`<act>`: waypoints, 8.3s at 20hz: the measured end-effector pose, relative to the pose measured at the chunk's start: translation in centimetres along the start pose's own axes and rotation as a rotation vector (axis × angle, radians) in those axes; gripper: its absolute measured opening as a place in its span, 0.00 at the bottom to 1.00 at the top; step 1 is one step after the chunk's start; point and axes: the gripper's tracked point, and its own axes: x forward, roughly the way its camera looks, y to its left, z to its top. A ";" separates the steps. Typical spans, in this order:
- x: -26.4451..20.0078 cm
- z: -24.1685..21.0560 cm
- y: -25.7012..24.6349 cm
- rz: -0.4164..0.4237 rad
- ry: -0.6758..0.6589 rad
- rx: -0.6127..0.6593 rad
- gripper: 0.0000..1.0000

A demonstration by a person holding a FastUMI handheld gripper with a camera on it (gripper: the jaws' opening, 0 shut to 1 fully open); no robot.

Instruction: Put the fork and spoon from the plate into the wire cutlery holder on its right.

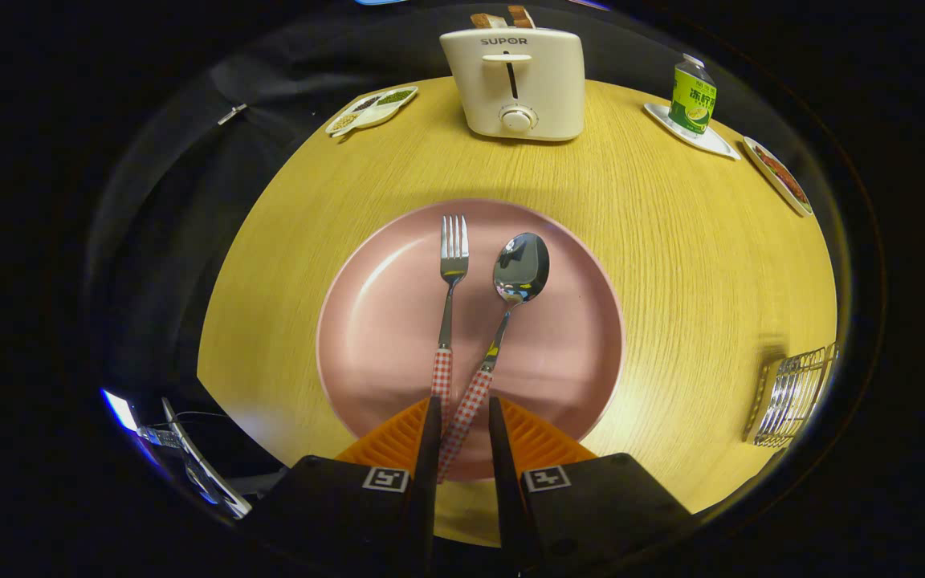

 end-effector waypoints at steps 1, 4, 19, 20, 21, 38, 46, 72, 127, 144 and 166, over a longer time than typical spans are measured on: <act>-0.2 0.3 0.0 0.004 0.003 0.009 0.36; -0.4 0.3 0.0 0.010 0.004 0.012 0.21; -9.0 1.3 -2.9 0.077 -0.088 -0.035 0.10; -10.5 1.2 -3.6 0.080 -0.099 -0.054 0.10; -12.1 1.1 -4.6 0.075 -0.112 -0.067 0.10; -25.1 -6.4 -25.9 -0.080 0.276 -0.245 0.10; -24.5 -6.8 -30.0 -0.090 0.506 -0.350 0.10; -19.7 -2.0 -28.9 -0.046 0.544 -0.303 0.76; -2.2 0.4 -0.9 -0.106 -0.087 -0.172 1.00; 0.8 -1.2 -0.2 -0.162 -0.010 -0.201 0.42; -8.4 -1.3 -3.1 0.071 -0.022 -0.101 0.09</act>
